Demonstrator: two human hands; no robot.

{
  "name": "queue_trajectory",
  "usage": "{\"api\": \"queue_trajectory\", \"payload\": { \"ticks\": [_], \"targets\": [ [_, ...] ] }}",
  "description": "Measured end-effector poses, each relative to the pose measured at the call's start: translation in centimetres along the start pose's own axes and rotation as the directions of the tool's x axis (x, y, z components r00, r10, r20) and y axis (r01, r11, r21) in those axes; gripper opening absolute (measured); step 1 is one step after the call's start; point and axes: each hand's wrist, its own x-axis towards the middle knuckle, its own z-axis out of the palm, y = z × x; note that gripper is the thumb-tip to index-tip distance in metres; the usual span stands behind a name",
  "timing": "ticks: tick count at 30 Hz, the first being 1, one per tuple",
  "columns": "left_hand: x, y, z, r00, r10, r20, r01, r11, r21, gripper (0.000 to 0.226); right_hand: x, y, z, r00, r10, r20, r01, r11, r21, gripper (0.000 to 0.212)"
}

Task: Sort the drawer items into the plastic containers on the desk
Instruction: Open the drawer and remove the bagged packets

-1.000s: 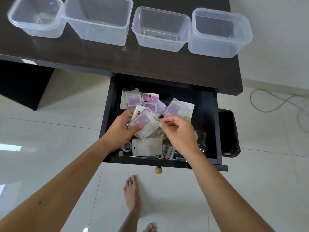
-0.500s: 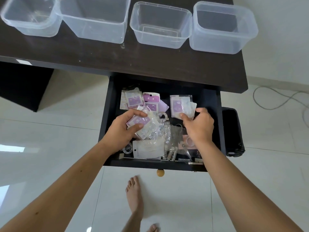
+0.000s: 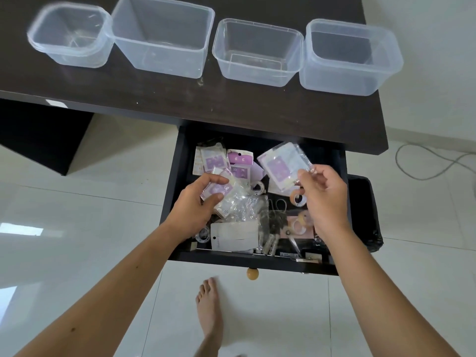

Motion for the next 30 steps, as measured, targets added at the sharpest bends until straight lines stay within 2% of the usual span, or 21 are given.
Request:
{"api": "queue_trajectory", "payload": {
  "ticks": [2, 4, 7, 10, 12, 14, 18, 21, 25, 27, 30],
  "targets": [
    [-0.1, 0.2, 0.0, 1.000, 0.016, -0.003, -0.016, 1.000, -0.003, 0.023, -0.3, -0.4, 0.0, 0.992, 0.011, 0.128, -0.016, 0.999, 0.036, 0.010],
    [-0.2, 0.5, -0.1, 1.000, 0.022, 0.009, -0.021, 0.999, -0.046, 0.017, -0.7, -0.4, 0.4, 0.965, 0.011, 0.263, 0.006, 0.998, -0.062, 0.008],
    [-0.6, 1.2, -0.3, 0.998, -0.028, 0.057, 0.036, 0.987, -0.156, 0.039, -1.4, 0.1, 1.6, 0.908, -0.006, 0.419, 0.103, 0.972, -0.211, 0.009],
    [-0.7, 1.2, -0.3, 0.996, 0.009, 0.090, -0.001, 0.997, -0.082, 0.031, -2.1, 0.6, 2.9, 0.858, -0.015, 0.513, 0.176, 0.948, -0.266, 0.012],
    [-0.6, 0.7, -0.3, 0.996, 0.015, 0.088, -0.015, 1.000, 0.000, 0.033, -2.3, 0.6, 2.8, 0.845, -0.034, 0.534, 0.208, 0.941, -0.268, 0.013],
    [-0.4, 0.4, -0.3, 0.998, 0.017, 0.065, -0.018, 1.000, 0.019, 0.035, -2.0, 0.4, 1.7, 0.837, -0.053, 0.544, 0.281, 0.895, -0.346, 0.021],
    [-0.4, 0.7, -0.4, 0.998, 0.043, 0.054, -0.043, 0.999, 0.013, 0.041, -0.4, 0.7, -1.4, 0.791, -0.007, 0.612, 0.451, 0.683, -0.575, 0.048],
    [-0.6, 1.1, -0.3, 0.996, 0.068, 0.065, -0.069, 0.998, 0.010, 0.041, 0.2, 1.5, -2.2, 0.762, 0.032, 0.646, 0.500, 0.606, -0.619, 0.040],
    [-0.5, 0.9, -0.4, 0.988, 0.130, 0.079, -0.132, 0.991, 0.023, 0.032, 0.0, 1.6, -2.2, 0.748, 0.004, 0.664, 0.530, 0.598, -0.601, 0.011],
    [-0.5, 0.8, -0.4, 0.990, 0.127, 0.064, -0.128, 0.992, 0.006, 0.033, -0.1, 1.0, -2.5, 0.762, -0.014, 0.648, 0.514, 0.621, -0.591, 0.014],
    [-0.6, 1.2, -0.4, 0.992, 0.126, 0.026, -0.126, 0.992, -0.025, 0.035, -0.3, -1.1, -3.1, 0.817, -0.042, 0.575, 0.404, 0.753, -0.519, 0.013]
  ]
}}
